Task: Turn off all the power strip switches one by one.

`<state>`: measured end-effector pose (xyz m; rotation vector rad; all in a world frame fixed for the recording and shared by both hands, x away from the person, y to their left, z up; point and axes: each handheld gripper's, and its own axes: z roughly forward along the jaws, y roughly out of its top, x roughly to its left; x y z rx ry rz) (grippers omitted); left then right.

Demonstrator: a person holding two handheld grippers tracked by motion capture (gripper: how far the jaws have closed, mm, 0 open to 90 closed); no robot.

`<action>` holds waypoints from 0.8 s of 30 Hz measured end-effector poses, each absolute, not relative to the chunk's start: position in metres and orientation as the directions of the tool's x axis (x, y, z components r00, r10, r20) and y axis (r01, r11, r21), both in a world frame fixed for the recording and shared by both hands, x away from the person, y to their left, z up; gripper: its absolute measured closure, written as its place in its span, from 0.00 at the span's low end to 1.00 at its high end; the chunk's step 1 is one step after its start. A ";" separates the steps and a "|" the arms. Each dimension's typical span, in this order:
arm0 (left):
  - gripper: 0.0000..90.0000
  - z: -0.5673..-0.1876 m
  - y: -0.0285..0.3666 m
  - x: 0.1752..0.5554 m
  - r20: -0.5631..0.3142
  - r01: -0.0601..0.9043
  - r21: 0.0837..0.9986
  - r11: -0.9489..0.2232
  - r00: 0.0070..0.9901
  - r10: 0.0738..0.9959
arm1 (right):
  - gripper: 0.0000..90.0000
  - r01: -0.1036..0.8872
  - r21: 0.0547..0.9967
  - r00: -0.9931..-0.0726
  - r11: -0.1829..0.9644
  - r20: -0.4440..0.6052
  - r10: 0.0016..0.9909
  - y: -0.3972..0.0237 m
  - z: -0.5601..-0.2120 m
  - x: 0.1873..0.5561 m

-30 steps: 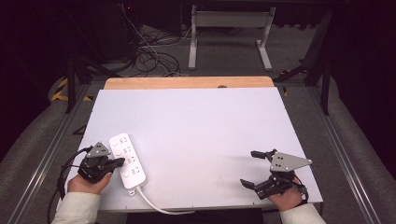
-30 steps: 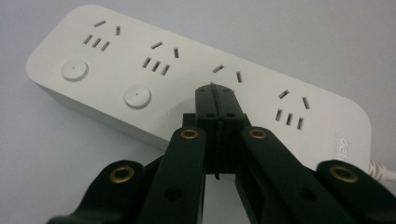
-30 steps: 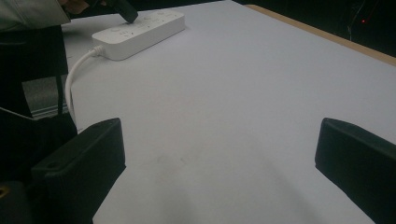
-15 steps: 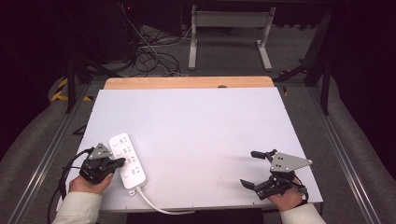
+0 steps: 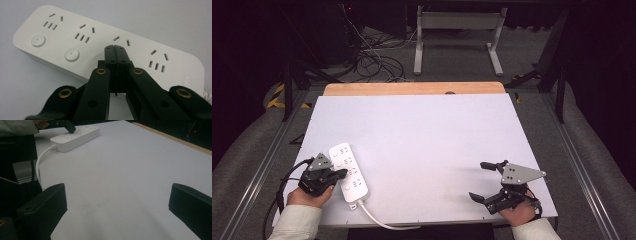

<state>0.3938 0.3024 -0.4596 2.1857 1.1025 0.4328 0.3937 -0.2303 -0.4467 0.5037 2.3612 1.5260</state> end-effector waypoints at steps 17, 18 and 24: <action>1.00 -0.462 0.304 0.394 -0.022 0.605 0.680 -0.414 0.582 0.813 | 0.02 0.136 0.915 -0.900 0.381 -0.046 0.433 -0.230 -0.447 0.393; 1.00 -0.462 0.305 0.394 -0.029 0.608 0.681 -0.408 0.580 0.814 | 0.02 0.138 0.915 -0.900 0.380 -0.044 0.433 -0.230 -0.447 0.393; 1.00 -0.457 0.301 0.392 0.005 0.593 0.684 -0.425 0.579 0.816 | 0.02 0.139 0.915 -0.900 0.380 -0.044 0.434 -0.230 -0.447 0.394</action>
